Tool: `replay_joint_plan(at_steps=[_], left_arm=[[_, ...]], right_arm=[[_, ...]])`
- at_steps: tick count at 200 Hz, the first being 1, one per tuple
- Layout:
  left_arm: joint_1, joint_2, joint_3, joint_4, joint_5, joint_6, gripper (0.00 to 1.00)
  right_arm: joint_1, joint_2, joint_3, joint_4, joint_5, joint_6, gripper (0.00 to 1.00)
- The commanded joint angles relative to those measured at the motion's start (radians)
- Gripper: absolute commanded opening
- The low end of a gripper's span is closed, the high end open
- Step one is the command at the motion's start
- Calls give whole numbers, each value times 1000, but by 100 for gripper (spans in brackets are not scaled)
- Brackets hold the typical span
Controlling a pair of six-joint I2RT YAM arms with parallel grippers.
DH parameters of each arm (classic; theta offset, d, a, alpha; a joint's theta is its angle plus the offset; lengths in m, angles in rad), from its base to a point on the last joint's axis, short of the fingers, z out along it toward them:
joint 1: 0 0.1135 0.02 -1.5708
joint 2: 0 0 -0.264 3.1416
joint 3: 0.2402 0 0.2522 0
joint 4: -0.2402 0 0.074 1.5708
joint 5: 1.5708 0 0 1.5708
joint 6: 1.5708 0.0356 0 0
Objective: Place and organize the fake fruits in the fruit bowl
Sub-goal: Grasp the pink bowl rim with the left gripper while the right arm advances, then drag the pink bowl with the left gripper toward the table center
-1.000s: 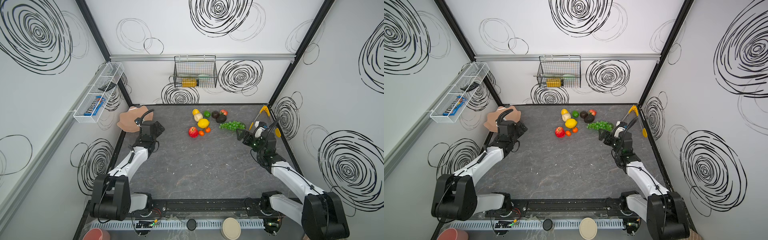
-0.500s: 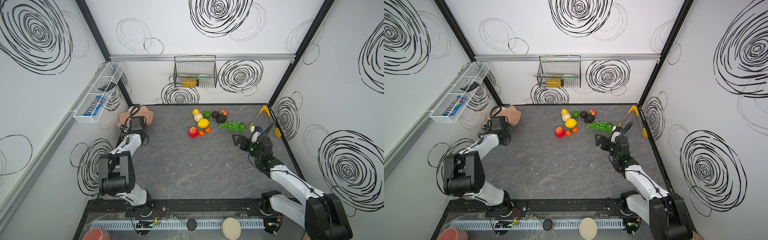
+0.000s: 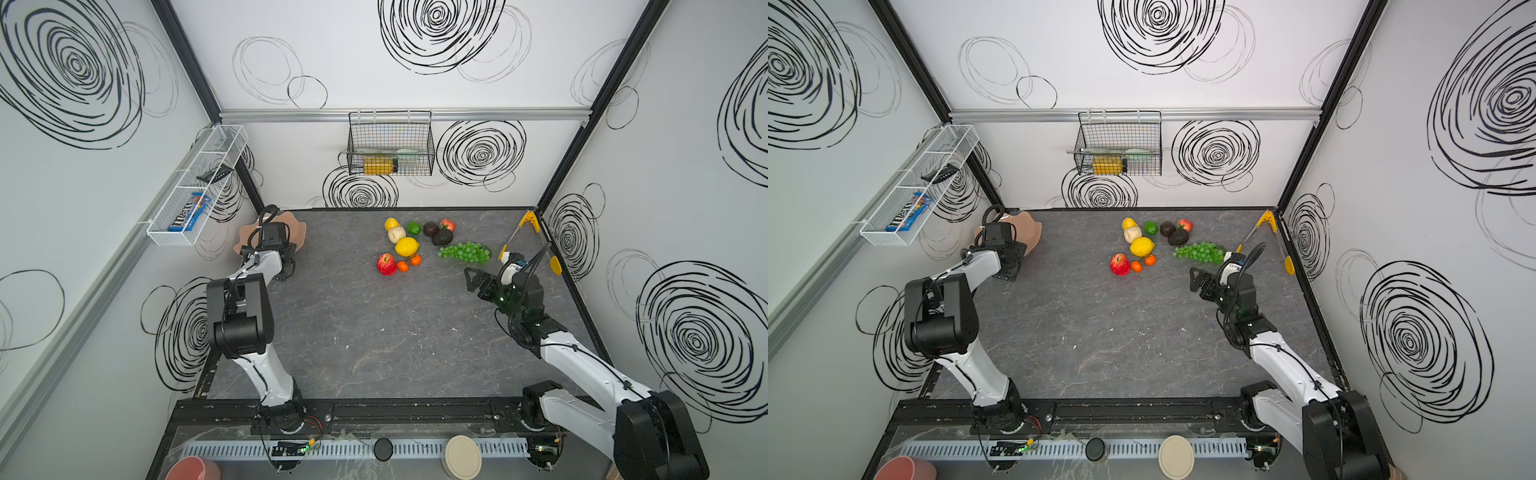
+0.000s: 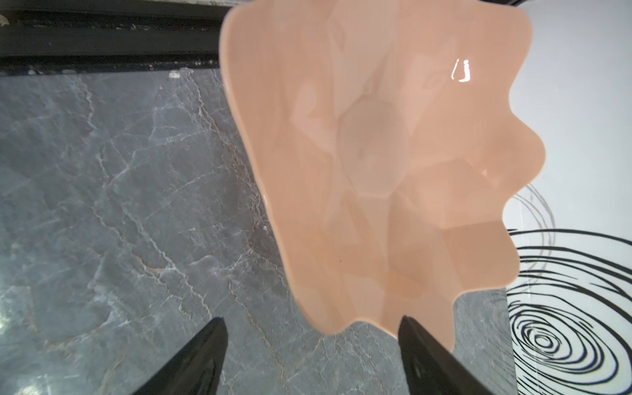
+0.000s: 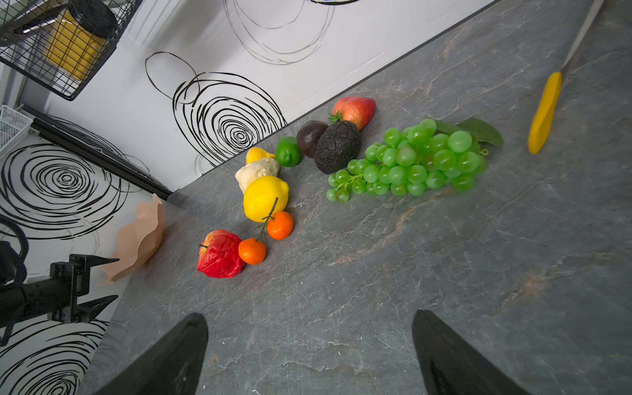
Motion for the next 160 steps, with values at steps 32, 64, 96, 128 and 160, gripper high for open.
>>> replay_joint_plan(at_steps=[32, 64, 96, 128, 160], left_arm=[[33, 103, 77, -22, 7, -2, 70], [40, 134, 101, -24, 5, 12, 67], [45, 137, 108, -22, 3, 25, 61], [32, 106, 123, -11, 2, 60, 62], [38, 108, 119, -16, 15, 51, 40]], right_arm=[[13, -19, -6, -8, 64, -5, 97], [15, -14, -7, -6, 70, -7, 97], [15, -4, -1, -11, 69, -8, 97], [15, 4, 0, -9, 66, -8, 97], [15, 9, 2, -15, 67, -8, 97]])
